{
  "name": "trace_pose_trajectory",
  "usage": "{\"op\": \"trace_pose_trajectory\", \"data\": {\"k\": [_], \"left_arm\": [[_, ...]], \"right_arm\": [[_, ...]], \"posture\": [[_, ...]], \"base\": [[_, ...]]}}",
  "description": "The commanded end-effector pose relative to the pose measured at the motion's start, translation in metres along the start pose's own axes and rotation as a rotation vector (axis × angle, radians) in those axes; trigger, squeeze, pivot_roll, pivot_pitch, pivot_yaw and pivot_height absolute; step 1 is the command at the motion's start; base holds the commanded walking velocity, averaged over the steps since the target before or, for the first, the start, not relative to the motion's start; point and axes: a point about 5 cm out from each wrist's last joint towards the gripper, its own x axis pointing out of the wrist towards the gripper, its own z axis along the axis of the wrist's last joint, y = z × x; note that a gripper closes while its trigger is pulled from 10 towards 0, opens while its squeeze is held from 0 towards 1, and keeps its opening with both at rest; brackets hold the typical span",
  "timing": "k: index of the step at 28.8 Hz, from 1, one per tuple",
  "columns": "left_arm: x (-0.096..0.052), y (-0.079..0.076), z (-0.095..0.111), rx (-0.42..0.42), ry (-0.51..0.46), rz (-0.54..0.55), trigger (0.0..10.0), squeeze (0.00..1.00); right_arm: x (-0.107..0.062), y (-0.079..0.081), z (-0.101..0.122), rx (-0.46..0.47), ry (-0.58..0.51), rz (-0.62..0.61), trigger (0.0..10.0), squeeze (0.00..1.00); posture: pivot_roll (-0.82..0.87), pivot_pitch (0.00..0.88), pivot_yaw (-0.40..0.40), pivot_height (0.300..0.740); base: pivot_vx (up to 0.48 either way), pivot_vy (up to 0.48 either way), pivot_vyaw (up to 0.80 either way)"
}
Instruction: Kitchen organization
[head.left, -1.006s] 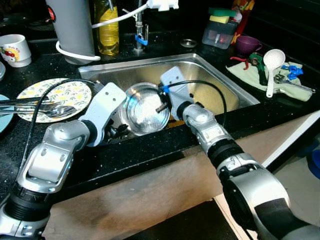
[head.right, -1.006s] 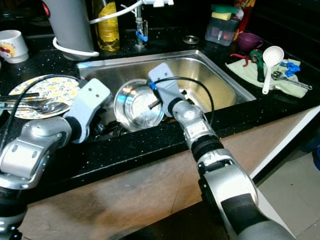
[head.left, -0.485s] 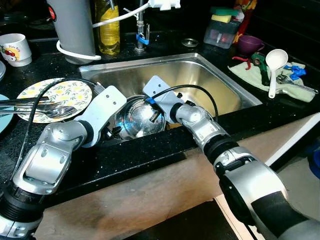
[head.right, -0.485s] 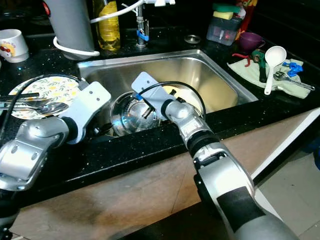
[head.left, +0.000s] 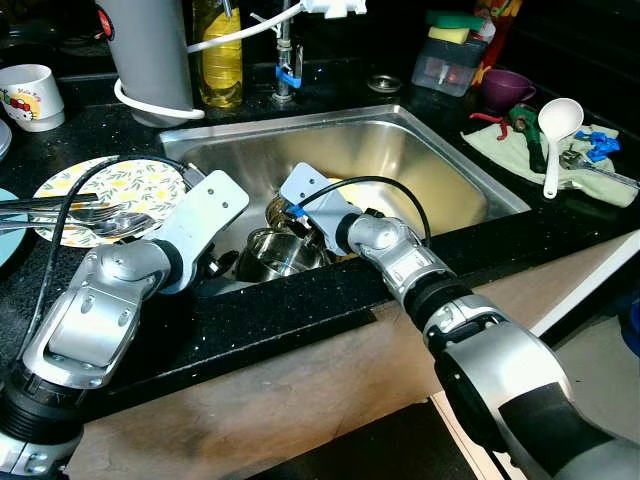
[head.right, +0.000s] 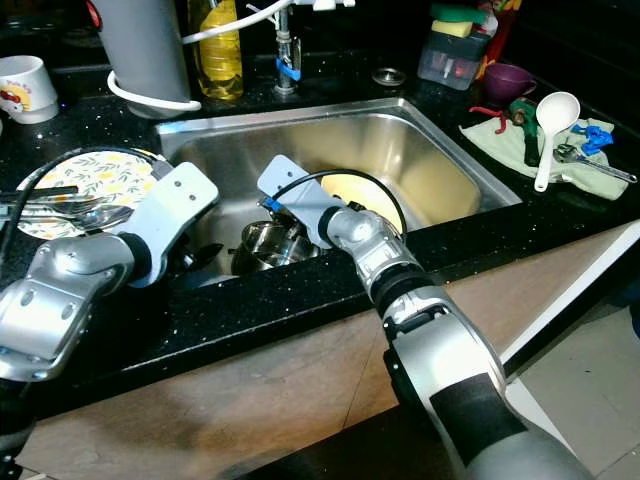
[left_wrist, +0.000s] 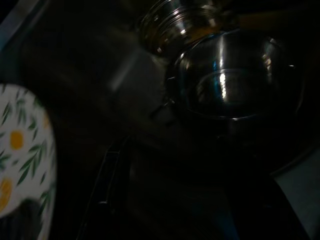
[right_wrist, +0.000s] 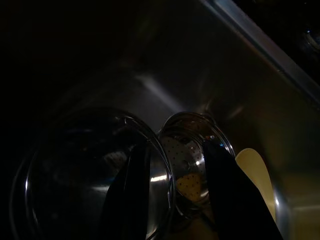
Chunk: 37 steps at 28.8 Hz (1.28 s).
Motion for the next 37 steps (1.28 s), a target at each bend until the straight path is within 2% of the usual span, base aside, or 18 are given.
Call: {"op": "trace_pose_trajectory", "data": {"k": [1,2,3,4,7,10,12,15,17,21,25,27,29,35,37], "left_arm": [[-0.002,0.006,-0.003,-0.043,0.025,0.025,10.0,0.00],[-0.005,0.013,0.000,-0.113,-0.007,0.042,10.0,0.00],[-0.005,0.013,0.000,-0.113,-0.007,0.042,10.0,0.00],[-0.008,0.021,0.002,-0.178,-0.044,0.055,10.0,0.00],[-0.015,0.036,-0.002,-0.235,-0.060,0.109,10.0,0.00],[-0.017,0.039,-0.005,-0.221,-0.052,0.124,10.0,0.00],[-0.018,0.040,-0.004,-0.252,-0.086,0.134,10.0,0.00],[-0.019,0.043,0.001,-0.302,-0.143,0.155,10.0,0.00],[-0.021,0.049,0.008,-0.251,-0.195,0.206,10.0,0.00],[-0.021,0.055,0.010,-0.254,-0.200,0.226,10.0,0.00],[-0.021,0.059,0.009,-0.279,-0.196,0.252,10.0,0.00],[-0.022,0.068,0.004,-0.312,-0.157,0.310,10.0,0.00],[-0.029,0.084,-0.007,-0.322,-0.104,0.413,10.0,0.00],[-0.043,0.103,-0.021,-0.338,-0.059,0.518,10.0,0.00],[-0.057,0.111,-0.033,-0.341,-0.009,0.570,10.0,0.00]], "right_arm": [[-0.001,-0.004,0.000,0.000,-0.001,-0.010,10.0,0.00],[-0.002,-0.009,0.003,0.022,-0.021,-0.035,10.0,0.00],[-0.002,-0.009,0.003,0.022,-0.021,-0.035,10.0,0.00],[-0.004,-0.013,0.006,0.057,-0.041,-0.060,10.0,0.00],[-0.007,-0.020,0.008,0.135,-0.085,-0.099,10.0,0.00],[-0.008,-0.023,0.007,0.171,-0.108,-0.119,10.0,0.00],[-0.010,-0.025,0.006,0.202,-0.134,-0.147,10.0,0.00],[-0.015,-0.031,0.006,0.301,-0.194,-0.203,10.0,0.00],[-0.025,-0.044,0.009,0.442,-0.332,-0.303,10.0,0.00],[-0.039,-0.054,0.006,0.542,-0.431,-0.385,10.0,0.00],[-0.047,-0.055,0.001,0.560,-0.450,-0.408,10.0,0.00],[-0.053,-0.053,-0.003,0.561,-0.454,-0.418,10.0,0.00],[-0.059,-0.047,-0.008,0.567,-0.456,-0.416,10.0,0.00],[-0.066,-0.039,-0.010,0.589,-0.461,-0.412,10.0,0.00],[-0.069,-0.036,-0.012,0.616,-0.464,-0.430,10.0,0.00]], "posture": [[0.03,0.216,-0.063,0.740],[0.02,0.214,-0.062,0.740],[0.02,0.214,-0.062,0.740],[0.02,0.213,-0.065,0.740],[0.02,0.212,-0.067,0.740],[0.03,0.213,-0.070,0.740],[0.02,0.212,-0.074,0.740],[0.02,0.211,-0.074,0.740],[0.02,0.208,-0.066,0.740],[0.01,0.203,-0.056,0.740],[0.01,0.202,-0.051,0.740],[0.01,0.196,-0.043,0.740],[0.00,0.193,-0.043,0.740],[0.01,0.185,-0.041,0.740],[0.03,0.183,-0.024,0.740]], "base": [[0.000,0.000,0.00],[0.000,0.000,0.00],[0.000,0.000,0.00],[0.000,0.000,0.00],[0.000,0.000,0.00],[0.000,0.000,0.00],[0.000,0.000,0.00],[0.000,0.000,0.00],[0.000,0.000,0.00],[0.000,0.000,0.00],[0.000,0.000,0.00],[0.000,0.000,0.00],[0.000,0.000,0.00],[0.000,0.000,0.00],[0.000,0.000,0.00]]}}
